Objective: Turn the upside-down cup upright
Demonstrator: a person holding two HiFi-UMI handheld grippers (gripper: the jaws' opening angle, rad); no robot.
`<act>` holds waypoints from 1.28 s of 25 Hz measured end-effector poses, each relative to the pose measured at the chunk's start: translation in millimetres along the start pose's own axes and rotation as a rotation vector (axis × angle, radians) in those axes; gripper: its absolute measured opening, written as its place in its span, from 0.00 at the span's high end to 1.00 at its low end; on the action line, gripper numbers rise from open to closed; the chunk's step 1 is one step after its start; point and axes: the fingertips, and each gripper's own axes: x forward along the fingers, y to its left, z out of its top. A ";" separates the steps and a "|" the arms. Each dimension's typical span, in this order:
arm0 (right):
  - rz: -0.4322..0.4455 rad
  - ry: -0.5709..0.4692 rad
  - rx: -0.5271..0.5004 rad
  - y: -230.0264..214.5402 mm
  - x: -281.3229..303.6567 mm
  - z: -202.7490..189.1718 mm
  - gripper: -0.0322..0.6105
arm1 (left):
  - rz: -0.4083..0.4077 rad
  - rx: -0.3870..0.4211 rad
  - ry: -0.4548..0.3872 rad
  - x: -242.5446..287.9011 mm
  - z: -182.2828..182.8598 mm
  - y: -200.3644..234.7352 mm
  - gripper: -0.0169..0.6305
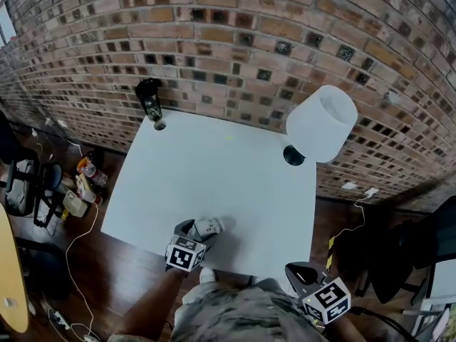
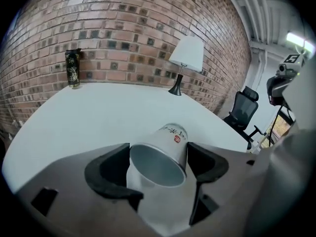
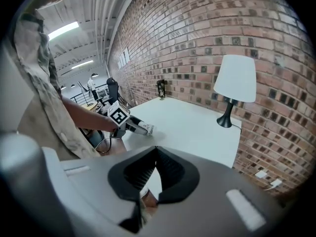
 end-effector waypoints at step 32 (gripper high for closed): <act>0.008 0.032 0.020 -31.6 -37.5 -30.3 0.95 | 0.064 0.292 -0.064 32.2 63.7 -37.0 0.52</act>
